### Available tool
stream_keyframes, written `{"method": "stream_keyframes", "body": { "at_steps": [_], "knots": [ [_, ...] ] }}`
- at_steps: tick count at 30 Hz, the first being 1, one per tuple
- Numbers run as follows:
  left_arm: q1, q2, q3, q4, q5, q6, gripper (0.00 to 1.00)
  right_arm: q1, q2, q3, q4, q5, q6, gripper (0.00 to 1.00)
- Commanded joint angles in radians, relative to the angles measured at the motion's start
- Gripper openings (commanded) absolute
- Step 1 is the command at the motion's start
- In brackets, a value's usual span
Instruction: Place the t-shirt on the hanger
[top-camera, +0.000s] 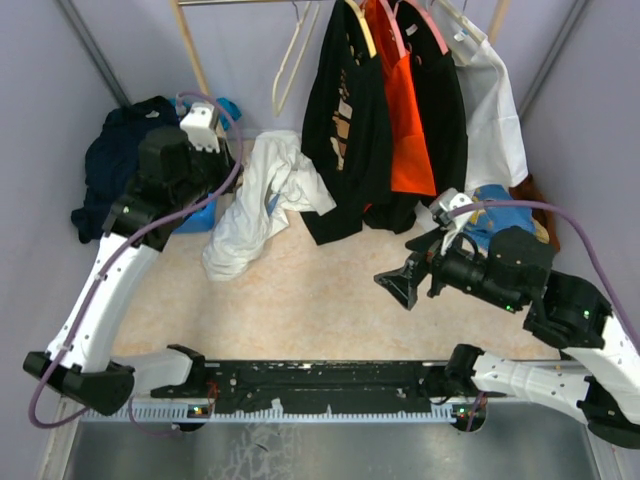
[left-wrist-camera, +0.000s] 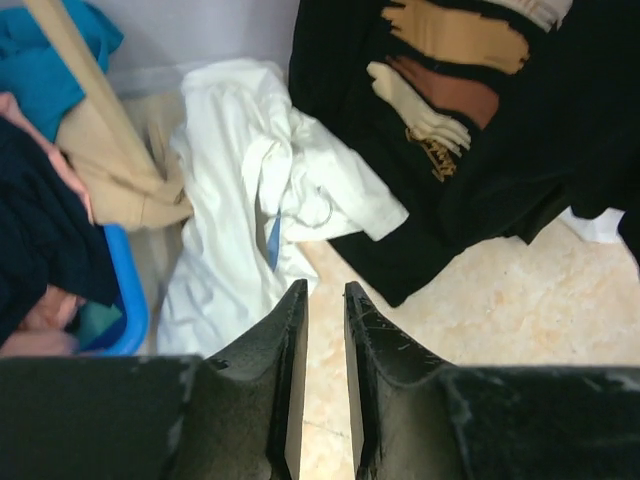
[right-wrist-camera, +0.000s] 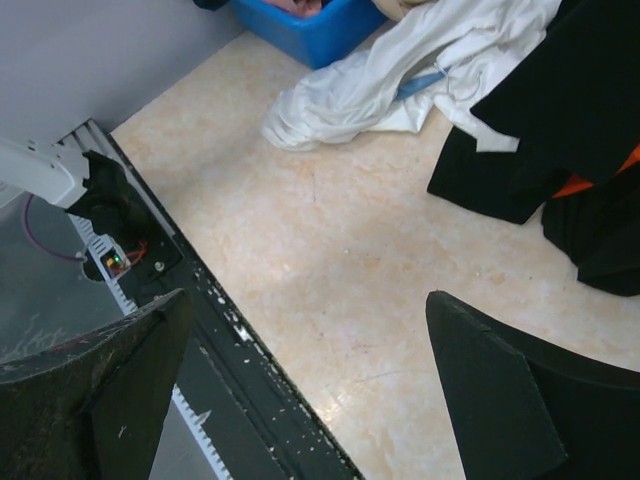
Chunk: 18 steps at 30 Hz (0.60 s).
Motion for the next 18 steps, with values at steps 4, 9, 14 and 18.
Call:
{"method": "stream_keyframes", "body": {
  "at_steps": [4,9,14,18],
  "knots": [
    [-0.126,-0.091,-0.222,0.021,-0.178,-0.117,0.27,0.006,-0.022,-0.131,0.146,-0.024,0.131,0.99],
    [-0.260,-0.066,-0.352,0.053,-0.286,-0.175,0.28,0.006,-0.055,-0.201,0.177,-0.039,0.184,0.99],
    [-0.340,0.041,-0.417,0.086,-0.387,-0.222,0.28,0.006,-0.099,-0.249,0.173,-0.041,0.223,0.99],
    [-0.345,0.163,-0.427,0.129,-0.449,-0.231,0.27,0.006,-0.146,-0.286,0.169,-0.048,0.242,0.99]
  ]
}}
